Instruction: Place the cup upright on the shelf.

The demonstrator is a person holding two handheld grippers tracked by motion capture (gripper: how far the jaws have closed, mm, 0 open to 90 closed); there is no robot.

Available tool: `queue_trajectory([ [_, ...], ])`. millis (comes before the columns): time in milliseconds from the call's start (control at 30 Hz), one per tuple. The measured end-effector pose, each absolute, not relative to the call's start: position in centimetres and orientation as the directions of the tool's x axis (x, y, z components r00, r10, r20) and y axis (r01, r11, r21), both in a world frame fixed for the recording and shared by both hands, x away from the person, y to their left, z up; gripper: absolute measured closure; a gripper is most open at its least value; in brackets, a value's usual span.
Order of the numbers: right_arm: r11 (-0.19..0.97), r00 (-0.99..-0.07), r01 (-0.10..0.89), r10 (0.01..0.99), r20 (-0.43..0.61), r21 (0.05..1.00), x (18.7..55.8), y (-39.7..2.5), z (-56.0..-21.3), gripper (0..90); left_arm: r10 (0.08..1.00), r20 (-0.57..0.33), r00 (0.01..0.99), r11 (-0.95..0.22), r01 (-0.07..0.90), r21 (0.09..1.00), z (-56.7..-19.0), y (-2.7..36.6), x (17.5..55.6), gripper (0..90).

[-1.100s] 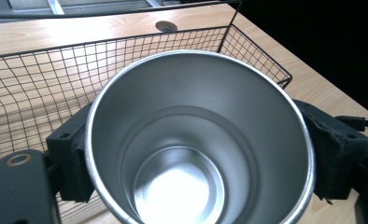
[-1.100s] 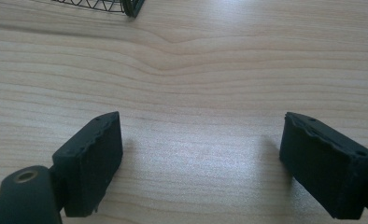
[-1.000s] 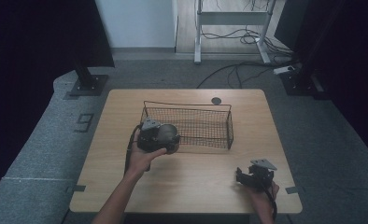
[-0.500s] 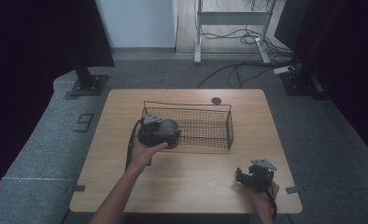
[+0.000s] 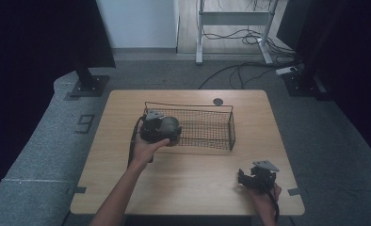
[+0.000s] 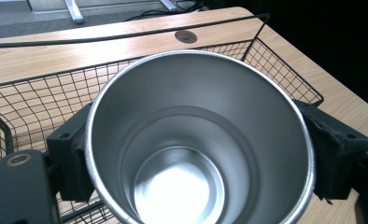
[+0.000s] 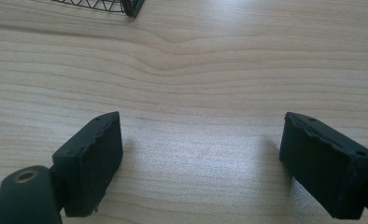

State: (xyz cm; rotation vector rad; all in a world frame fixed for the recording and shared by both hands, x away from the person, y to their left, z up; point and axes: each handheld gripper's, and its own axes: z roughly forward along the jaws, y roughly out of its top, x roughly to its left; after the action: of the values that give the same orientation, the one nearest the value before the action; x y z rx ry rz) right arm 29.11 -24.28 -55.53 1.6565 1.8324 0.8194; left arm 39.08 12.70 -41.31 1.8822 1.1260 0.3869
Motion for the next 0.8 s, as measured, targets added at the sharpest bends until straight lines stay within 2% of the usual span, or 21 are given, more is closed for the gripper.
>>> queue_trajectory([
  [800, 0.064, -0.105, 0.671, 0.994, 0.01, 0.739, 29.1, -24.3, -55.5, 13.3, 0.833, -0.167, 0.527, -0.2, 0.569, 0.798, -41.5, 12.4, 41.7, 14.6],
])
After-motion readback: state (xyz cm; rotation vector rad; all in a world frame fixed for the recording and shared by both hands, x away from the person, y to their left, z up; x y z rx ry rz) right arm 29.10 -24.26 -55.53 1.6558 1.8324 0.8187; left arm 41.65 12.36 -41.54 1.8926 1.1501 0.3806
